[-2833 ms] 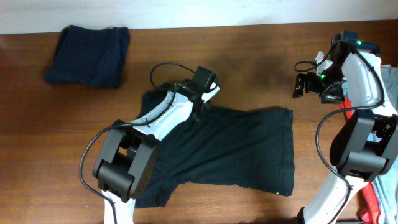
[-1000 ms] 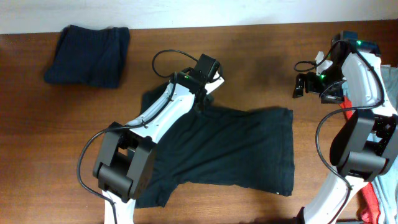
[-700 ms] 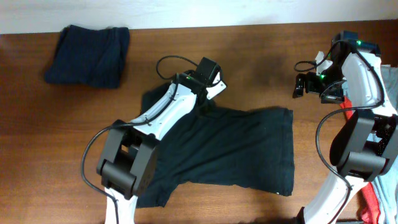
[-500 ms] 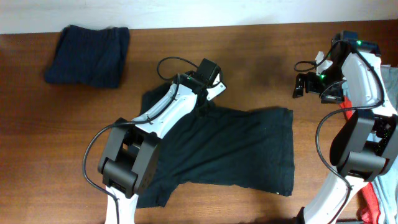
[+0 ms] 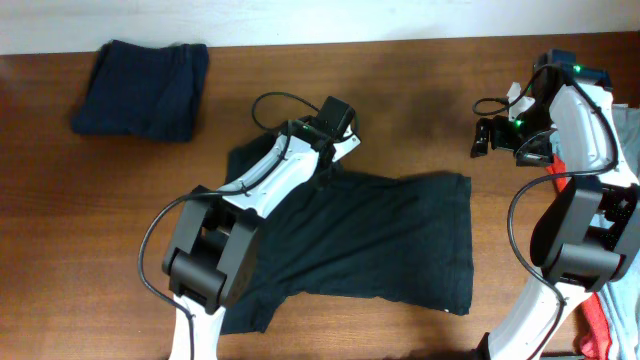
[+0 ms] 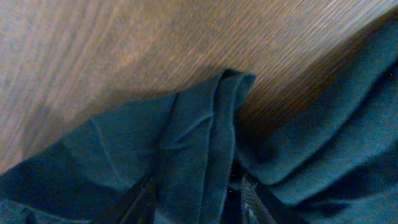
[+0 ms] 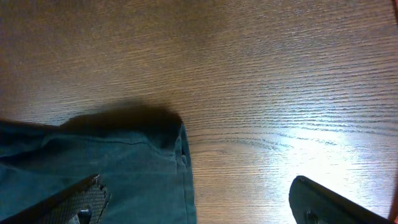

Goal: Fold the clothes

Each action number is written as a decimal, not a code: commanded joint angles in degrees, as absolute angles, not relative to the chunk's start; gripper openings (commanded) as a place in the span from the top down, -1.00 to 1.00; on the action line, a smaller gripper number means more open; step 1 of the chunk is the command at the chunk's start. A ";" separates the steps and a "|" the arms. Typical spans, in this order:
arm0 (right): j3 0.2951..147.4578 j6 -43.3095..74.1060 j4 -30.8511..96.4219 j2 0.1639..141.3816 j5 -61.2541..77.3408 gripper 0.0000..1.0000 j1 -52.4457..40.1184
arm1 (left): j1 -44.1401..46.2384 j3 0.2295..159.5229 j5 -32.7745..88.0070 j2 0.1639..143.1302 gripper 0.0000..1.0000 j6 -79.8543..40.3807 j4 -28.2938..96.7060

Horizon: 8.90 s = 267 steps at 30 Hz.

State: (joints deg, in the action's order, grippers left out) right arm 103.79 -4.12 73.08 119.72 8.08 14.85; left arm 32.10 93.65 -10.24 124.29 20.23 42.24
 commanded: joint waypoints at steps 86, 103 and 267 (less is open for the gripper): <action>104.68 -4.05 73.08 118.34 8.38 -0.97 14.74 | 15.53 111.24 9.98 125.69 -0.06 30.52 46.83; 104.68 -4.05 73.10 118.34 8.38 -0.97 14.74 | 14.96 109.86 12.91 131.39 -0.08 41.52 48.90; 104.68 -4.05 73.10 118.34 8.38 -0.97 14.74 | 8.38 114.41 -4.51 138.87 0.76 0.60 58.48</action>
